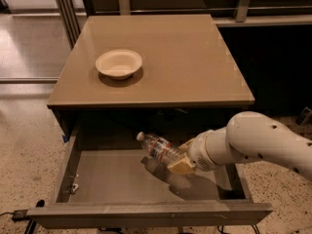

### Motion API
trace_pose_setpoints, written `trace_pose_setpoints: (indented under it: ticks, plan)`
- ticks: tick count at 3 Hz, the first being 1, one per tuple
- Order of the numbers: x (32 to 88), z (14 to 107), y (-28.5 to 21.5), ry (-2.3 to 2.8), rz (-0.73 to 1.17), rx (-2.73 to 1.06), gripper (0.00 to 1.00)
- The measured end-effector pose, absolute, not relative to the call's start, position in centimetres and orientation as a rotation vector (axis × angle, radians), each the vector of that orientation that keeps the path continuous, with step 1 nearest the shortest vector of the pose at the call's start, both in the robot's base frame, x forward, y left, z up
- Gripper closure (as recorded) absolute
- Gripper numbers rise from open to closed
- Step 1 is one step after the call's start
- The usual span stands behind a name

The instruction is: Place water bottle into top drawer

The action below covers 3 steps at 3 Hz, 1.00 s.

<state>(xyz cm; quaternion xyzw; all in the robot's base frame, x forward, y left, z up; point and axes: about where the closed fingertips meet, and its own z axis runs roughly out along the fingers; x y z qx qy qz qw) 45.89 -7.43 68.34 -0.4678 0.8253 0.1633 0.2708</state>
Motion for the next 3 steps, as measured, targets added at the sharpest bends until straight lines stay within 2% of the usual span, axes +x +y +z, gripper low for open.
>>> trace_pose_setpoints:
  ticks: [1, 3]
  plan:
    - [51.42, 67.54, -6.05, 2.145, 0.382, -1.141, 1.00]
    - [51.16, 67.02, -5.07, 2.132, 0.406, -1.171, 1.00]
